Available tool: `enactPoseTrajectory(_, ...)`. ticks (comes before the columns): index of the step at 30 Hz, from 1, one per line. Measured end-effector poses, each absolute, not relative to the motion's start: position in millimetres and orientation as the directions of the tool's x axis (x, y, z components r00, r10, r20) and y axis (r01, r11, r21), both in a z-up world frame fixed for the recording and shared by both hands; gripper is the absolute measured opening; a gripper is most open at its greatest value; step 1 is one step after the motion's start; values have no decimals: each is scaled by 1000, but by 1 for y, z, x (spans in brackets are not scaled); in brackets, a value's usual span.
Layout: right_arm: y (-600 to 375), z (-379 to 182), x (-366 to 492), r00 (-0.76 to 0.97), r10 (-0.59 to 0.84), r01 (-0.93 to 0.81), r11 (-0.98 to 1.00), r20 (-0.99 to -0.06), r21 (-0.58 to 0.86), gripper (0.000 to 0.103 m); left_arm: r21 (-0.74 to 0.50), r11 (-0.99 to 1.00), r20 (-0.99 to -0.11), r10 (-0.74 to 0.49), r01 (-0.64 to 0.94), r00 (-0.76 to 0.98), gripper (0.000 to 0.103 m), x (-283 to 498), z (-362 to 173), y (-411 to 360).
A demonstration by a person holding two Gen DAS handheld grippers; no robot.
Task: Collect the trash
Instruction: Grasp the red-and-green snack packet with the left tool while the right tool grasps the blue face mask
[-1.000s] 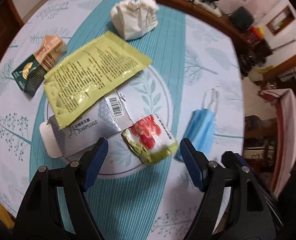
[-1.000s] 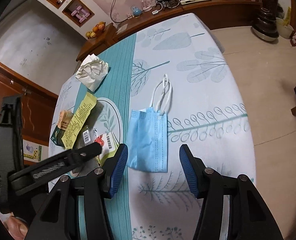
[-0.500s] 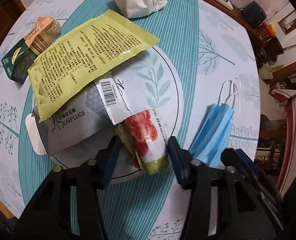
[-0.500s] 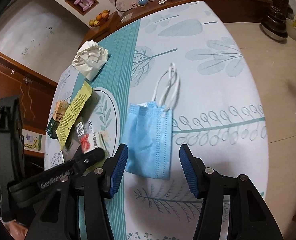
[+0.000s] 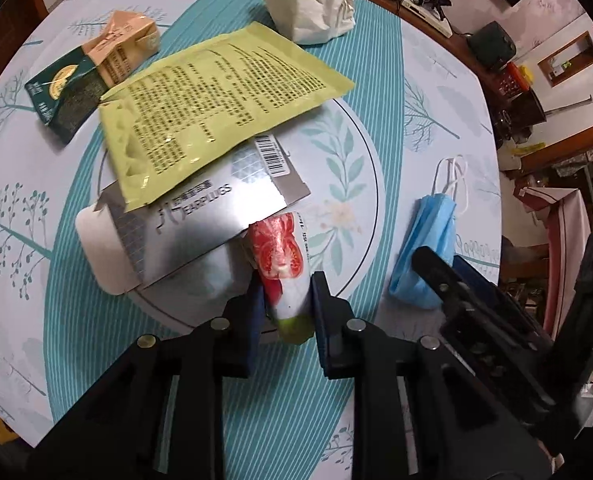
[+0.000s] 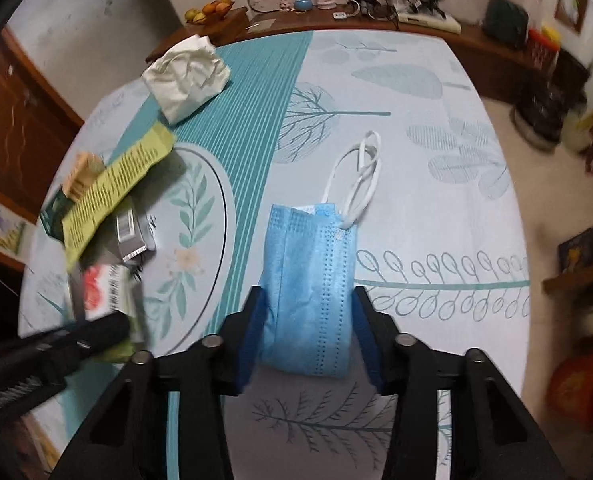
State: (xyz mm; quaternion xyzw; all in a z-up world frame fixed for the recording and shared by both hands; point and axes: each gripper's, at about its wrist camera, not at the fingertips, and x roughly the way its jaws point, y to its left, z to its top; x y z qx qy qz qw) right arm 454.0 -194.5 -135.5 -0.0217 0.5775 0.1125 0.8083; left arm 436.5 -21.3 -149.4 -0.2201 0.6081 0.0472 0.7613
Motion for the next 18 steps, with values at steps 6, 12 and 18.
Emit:
enactPoseTrajectory(6, -198, -132, 440, 276, 201, -190, 970, -940, 152, 11, -293, 907, -938, -212, -303, 273, 19, 417, -131, -7)
enactPoseTrajectory(12, -206, -113, 396, 271, 252, -142, 965, -929, 221, 10, -275, 943, -933, -214, -189, 290, 19, 388, -104, -5)
enactPoseTrajectory(18, -213, -79, 322, 329, 264, -45, 963, -907, 264, 10, -266, 962, -926, -237, -60, 294, 19, 340, -79, 8)
